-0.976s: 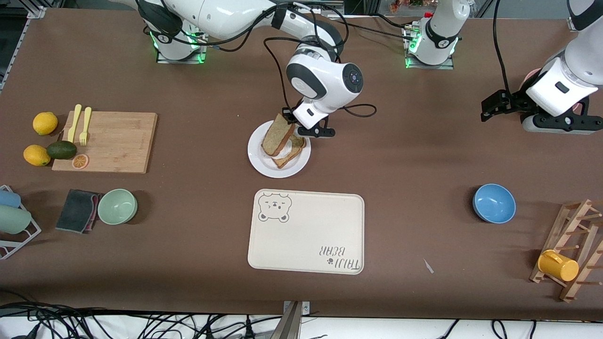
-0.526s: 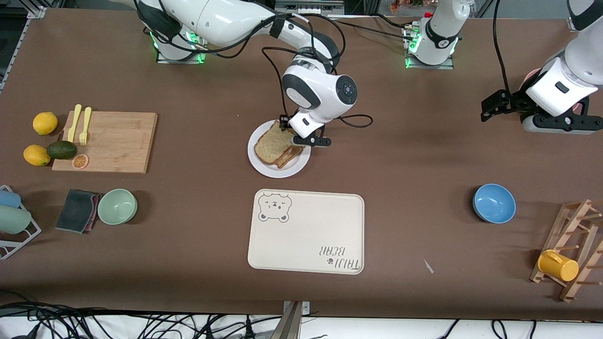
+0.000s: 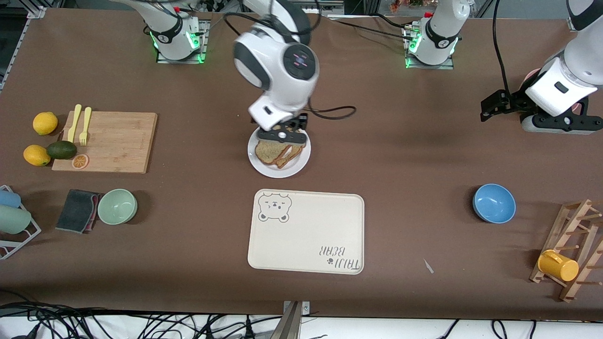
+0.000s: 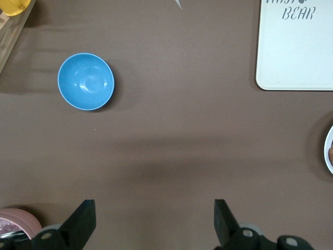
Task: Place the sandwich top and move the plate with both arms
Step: 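Release the bread and raise the right gripper while the left gripper reaches out, then lower the left gripper and grasp the white plate rim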
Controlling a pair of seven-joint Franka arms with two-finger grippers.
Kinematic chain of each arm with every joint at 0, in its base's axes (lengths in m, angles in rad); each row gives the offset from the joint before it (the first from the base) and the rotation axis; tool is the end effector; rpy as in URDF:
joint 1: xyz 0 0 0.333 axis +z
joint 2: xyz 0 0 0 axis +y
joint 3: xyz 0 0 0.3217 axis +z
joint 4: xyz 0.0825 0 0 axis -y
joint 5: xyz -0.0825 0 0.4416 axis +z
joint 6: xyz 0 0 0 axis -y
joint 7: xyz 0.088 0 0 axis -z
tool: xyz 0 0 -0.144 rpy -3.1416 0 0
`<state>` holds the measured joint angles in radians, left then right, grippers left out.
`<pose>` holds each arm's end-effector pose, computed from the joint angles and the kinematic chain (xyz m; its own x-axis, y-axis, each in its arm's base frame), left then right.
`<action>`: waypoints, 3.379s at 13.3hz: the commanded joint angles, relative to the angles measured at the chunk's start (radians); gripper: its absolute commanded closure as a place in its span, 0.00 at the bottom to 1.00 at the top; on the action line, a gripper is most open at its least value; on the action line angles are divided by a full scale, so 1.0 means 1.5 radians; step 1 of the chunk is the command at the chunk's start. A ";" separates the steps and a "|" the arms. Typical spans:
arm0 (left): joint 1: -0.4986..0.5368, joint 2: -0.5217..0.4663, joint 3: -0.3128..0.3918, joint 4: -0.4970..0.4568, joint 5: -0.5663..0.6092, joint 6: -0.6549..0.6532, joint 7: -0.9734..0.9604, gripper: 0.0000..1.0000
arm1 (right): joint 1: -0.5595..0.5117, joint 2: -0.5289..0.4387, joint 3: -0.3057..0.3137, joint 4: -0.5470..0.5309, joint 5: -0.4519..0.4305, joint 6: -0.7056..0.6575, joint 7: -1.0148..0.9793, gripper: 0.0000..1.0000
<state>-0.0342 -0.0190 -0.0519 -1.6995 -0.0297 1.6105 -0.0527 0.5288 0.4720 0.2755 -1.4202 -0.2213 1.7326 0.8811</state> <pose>0.5995 -0.0561 0.5401 0.9969 -0.0319 -0.0714 -0.0302 -0.9992 0.0248 0.5442 0.4865 0.3750 0.9986 -0.0474 -0.0232 -0.0429 -0.9854 0.1649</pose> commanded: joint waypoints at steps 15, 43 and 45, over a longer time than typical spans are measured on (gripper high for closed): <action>-0.020 0.232 -0.069 0.016 -0.383 0.034 0.051 0.00 | -0.357 -0.315 -0.197 -0.119 0.155 -0.105 -0.476 0.00; -0.224 0.510 -0.117 -0.055 -0.878 0.536 0.562 0.41 | -0.340 -0.282 -0.191 -0.115 0.137 -0.094 -0.460 0.00; -0.225 0.511 -0.117 -0.055 -0.878 0.536 0.563 0.48 | -0.339 -0.282 -0.189 -0.113 0.130 -0.094 -0.461 0.00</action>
<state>-0.3615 0.7500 -0.2324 -1.7791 -1.3039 2.4001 0.7477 0.0179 0.0367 -0.0135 -1.6197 -0.0132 1.5994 0.1792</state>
